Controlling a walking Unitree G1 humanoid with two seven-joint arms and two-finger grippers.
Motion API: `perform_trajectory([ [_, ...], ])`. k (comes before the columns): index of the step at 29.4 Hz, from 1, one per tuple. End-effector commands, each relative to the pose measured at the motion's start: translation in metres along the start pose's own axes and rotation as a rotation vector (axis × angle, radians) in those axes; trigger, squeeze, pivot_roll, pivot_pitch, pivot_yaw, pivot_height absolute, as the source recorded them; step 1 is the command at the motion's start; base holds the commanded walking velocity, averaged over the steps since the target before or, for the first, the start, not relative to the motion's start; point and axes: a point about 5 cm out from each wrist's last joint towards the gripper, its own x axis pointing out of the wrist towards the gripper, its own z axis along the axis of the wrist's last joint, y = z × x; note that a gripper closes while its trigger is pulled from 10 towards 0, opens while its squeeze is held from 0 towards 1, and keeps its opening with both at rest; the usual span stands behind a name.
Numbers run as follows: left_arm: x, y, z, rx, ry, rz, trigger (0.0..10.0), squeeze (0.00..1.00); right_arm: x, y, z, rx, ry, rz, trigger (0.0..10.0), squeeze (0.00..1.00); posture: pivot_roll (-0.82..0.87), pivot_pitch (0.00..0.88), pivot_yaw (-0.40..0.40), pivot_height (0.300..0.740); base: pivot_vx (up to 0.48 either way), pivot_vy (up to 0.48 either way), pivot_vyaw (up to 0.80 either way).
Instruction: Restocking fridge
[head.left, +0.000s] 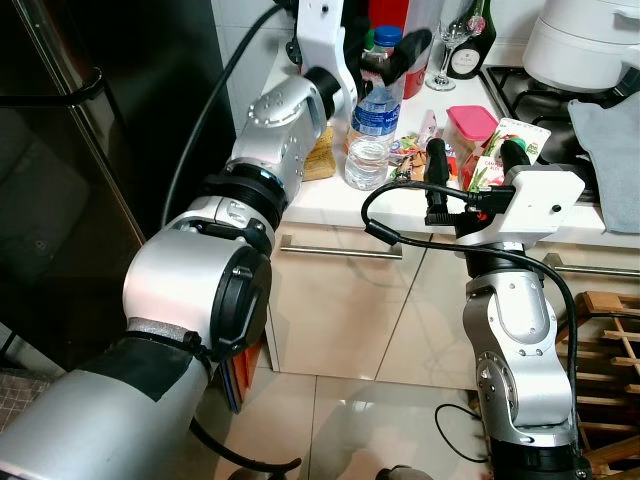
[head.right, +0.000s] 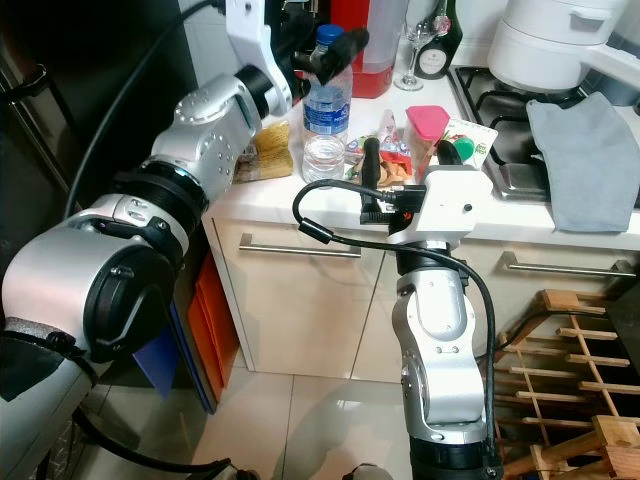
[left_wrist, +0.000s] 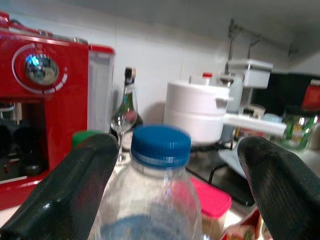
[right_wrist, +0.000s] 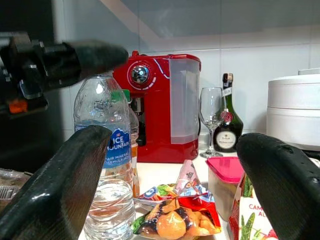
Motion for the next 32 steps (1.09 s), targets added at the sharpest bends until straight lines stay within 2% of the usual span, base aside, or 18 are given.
perform_trajectory([
  [1, -0.001, -0.001, -0.007, 0.018, 0.045, -0.004, 10.0, 0.00, 0.000, 0.000, -0.003, 0.002, 0.021, -0.001, 10.0, 0.00, -0.17, 0.000, 0.057, 0.740, 0.000, 0.000, 0.00],
  [8, -0.004, 0.001, -0.020, 0.021, 0.112, 0.032, 10.0, 0.00, 0.000, 0.000, -0.004, 0.002, 0.029, 0.005, 10.0, 0.00, -0.17, 0.000, 0.053, 0.740, 0.000, 0.000, 0.00],
  [9, -0.005, 0.002, -0.022, 0.019, 0.124, 0.042, 0.0, 0.00, 0.000, 0.001, -0.005, 0.002, 0.031, 0.007, 10.0, 0.00, -0.17, 0.000, 0.051, 0.740, 0.000, 0.000, 0.00],
  [16, -0.012, 0.013, -0.036, 0.034, 0.237, 0.131, 0.0, 0.00, 0.003, 0.001, -0.007, 0.007, 0.040, 0.014, 10.0, 0.00, -0.16, 0.000, 0.048, 0.740, 0.000, 0.000, 0.00],
  [25, -0.014, 0.013, -0.040, 0.044, 0.265, 0.129, 0.0, 0.00, 0.004, 0.003, -0.010, 0.011, 0.048, 0.016, 10.0, 0.00, -0.16, 0.000, 0.051, 0.740, 0.000, 0.000, 0.00],
  [32, -0.007, 0.003, -0.036, -0.091, 0.213, 0.083, 0.0, 0.00, 0.005, 0.000, -0.012, 0.005, 0.052, 0.012, 10.0, 0.00, -0.16, 0.000, 0.050, 0.740, 0.000, 0.000, 0.00],
])
